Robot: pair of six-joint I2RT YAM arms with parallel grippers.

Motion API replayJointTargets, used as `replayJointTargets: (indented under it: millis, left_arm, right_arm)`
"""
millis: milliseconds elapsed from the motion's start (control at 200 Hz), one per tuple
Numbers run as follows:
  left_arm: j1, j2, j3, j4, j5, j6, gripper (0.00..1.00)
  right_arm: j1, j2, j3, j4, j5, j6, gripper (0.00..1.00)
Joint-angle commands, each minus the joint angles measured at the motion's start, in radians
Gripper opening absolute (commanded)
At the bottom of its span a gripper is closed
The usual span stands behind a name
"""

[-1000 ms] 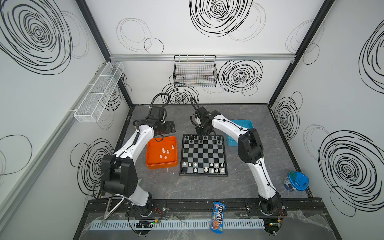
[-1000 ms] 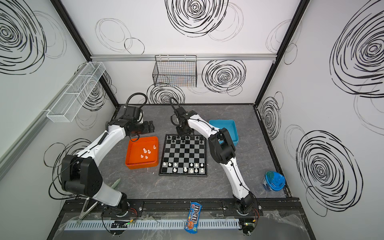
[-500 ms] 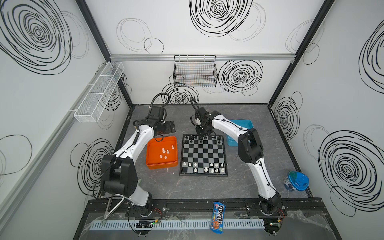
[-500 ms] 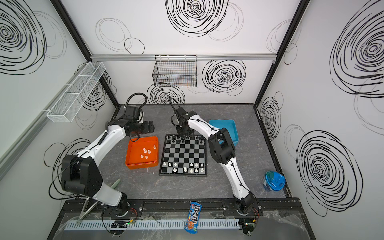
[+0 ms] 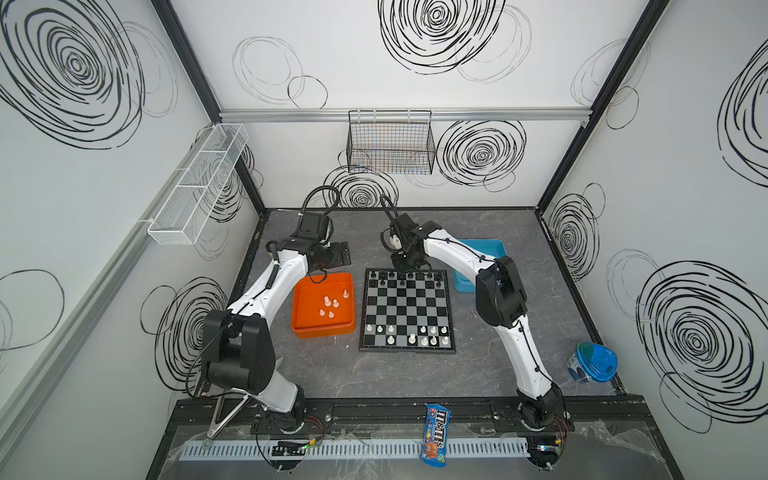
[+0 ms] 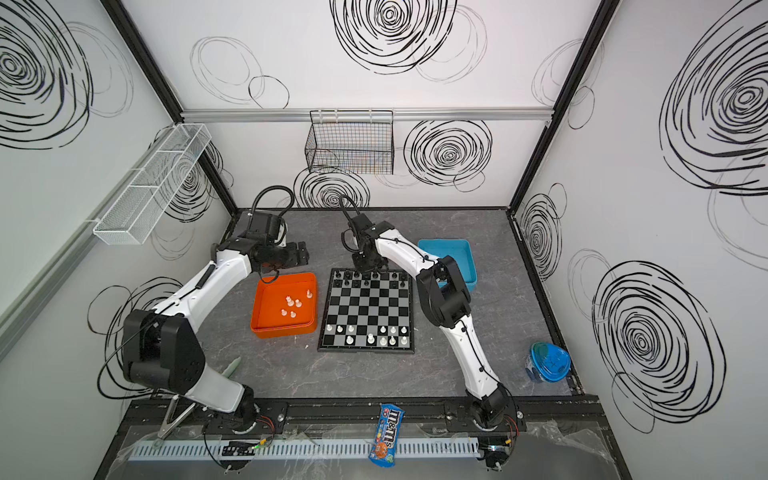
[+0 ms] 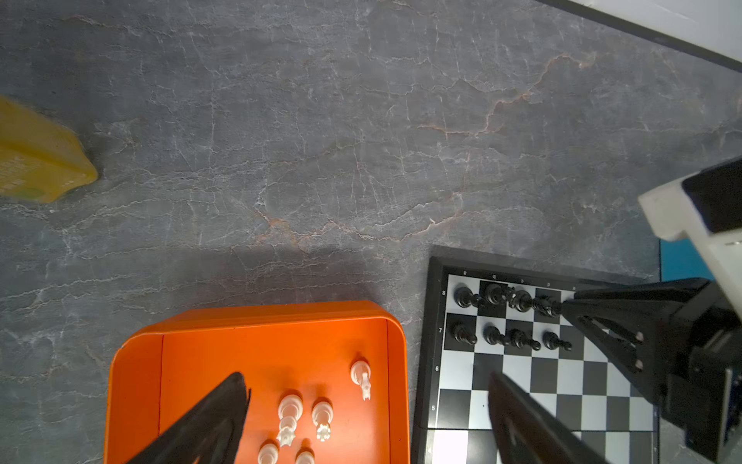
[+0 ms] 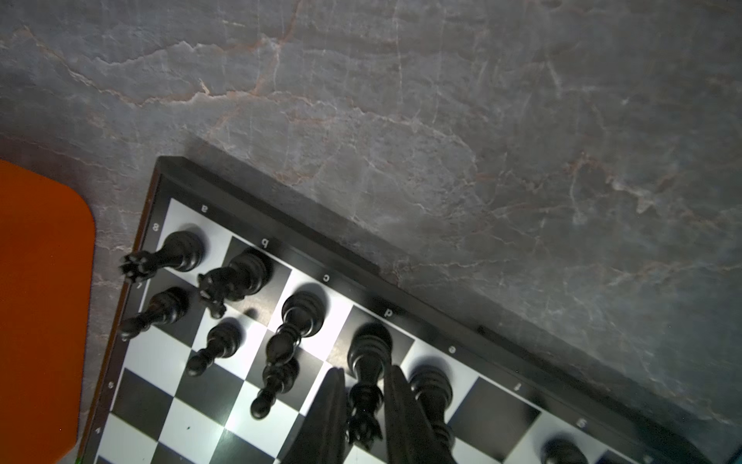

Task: Set up the chess pieces on the board
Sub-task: 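Lower the black king onto its back-rank square and open the right gripper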

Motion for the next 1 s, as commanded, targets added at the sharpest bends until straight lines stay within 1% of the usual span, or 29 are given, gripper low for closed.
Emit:
replayJointTargets:
  millis: [0, 175, 996]
  left_arm:
    - [0.014, -0.016, -0.013, 0.022, 0.000, -0.008, 0.96]
    - [0.014, -0.015, -0.012, 0.023, 0.001, -0.008, 0.96]
    - [0.014, -0.005, -0.009, 0.027, 0.006, -0.010, 0.96]
  right_arm:
    - [0.006, 0.006, 0.026, -0.016, -0.006, -0.002, 0.21]
    - [0.005, 0.007, 0.027, -0.015, -0.004, -0.002, 0.19]
    - [0.011, 0.037, 0.082, -0.045, 0.044, -0.011, 0.20]
